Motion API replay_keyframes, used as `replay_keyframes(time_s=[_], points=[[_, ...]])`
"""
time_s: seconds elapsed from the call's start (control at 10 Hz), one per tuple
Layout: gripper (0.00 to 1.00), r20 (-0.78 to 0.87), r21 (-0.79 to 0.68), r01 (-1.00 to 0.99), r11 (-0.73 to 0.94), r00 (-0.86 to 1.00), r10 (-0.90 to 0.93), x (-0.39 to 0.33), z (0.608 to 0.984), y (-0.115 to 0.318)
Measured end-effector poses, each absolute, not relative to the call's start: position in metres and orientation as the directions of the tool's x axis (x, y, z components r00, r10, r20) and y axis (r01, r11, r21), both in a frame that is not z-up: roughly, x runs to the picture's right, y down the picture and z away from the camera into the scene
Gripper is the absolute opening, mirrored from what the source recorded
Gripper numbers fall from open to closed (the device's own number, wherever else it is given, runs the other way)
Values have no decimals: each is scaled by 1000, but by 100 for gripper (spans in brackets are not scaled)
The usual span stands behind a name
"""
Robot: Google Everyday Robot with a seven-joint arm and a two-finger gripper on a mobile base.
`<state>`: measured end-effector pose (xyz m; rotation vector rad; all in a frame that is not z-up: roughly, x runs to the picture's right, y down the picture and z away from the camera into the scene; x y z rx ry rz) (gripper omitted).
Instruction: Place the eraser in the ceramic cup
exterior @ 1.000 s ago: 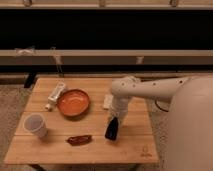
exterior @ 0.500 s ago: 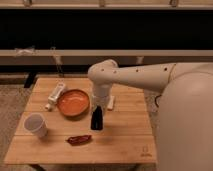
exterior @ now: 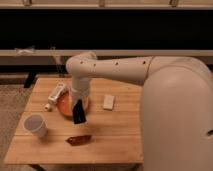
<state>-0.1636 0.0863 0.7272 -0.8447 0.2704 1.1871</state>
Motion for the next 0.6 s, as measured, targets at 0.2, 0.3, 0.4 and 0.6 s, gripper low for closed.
replay_keyframes(time_s=[0.2, 0.3, 0.4, 0.6], points=[[6, -533, -528, -830, 178, 487, 691, -204, 721, 88], [6, -498, -569, -795, 211, 537, 681, -222, 714, 92], [6, -469, -599, -765, 236, 574, 671, -235, 709, 95], [6, -402, -659, -698, 281, 642, 653, -258, 697, 93]])
